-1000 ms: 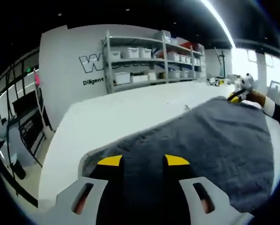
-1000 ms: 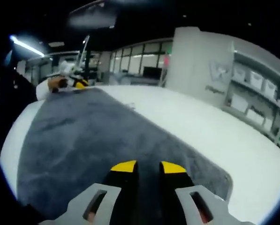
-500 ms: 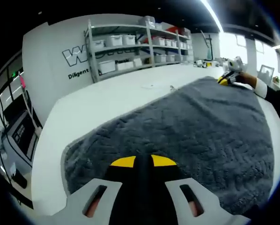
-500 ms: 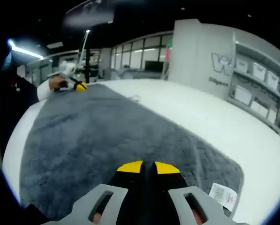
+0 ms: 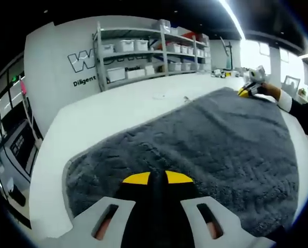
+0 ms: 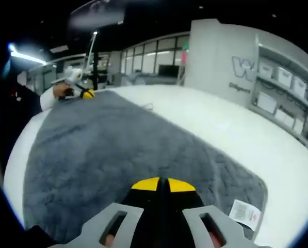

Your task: Open the folded towel by lifting each exposed corner and separating the folded layers until the towel lies flat within the target outline without major curled edges

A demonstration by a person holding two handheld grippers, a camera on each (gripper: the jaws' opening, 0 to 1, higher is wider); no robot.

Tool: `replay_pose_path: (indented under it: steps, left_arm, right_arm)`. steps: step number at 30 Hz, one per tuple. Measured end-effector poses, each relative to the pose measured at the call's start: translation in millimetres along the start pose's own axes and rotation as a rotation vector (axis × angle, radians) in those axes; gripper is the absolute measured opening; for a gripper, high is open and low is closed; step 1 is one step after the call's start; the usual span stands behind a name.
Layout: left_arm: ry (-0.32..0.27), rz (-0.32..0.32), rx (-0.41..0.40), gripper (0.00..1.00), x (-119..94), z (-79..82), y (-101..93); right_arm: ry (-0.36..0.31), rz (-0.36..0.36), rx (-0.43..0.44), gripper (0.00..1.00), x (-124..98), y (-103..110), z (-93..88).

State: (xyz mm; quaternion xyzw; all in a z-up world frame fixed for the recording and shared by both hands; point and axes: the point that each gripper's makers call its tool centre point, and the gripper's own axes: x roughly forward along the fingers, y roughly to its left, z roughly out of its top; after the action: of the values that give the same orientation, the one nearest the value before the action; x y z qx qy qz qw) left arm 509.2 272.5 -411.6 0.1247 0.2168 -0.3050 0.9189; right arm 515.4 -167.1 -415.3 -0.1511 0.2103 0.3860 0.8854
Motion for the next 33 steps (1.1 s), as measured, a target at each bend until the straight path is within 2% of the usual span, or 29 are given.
replay_pose_path:
  steps: [7,11,17,33]
  left_arm:
    - [-0.002,-0.007,0.001,0.09,0.1,0.4,-4.1]
    - [-0.002,-0.007,0.002,0.09,-0.2,0.3,-5.2]
    - [-0.004,-0.006,0.015,0.09,1.3,1.6,-10.4]
    - [0.0,0.017,0.004,0.12,0.2,0.3,-5.8]
  right_arm:
    - [-0.001,0.0,0.004,0.0,-0.9,2.5,-1.4]
    - [-0.001,-0.02,-0.038,0.0,-2.6,-0.6,-2.7]
    - [-0.008,-0.022,-0.03,0.0,-4.2,-2.4,-3.7]
    - [-0.009,0.002,-0.033,0.0,-3.5,-3.7,-3.1]
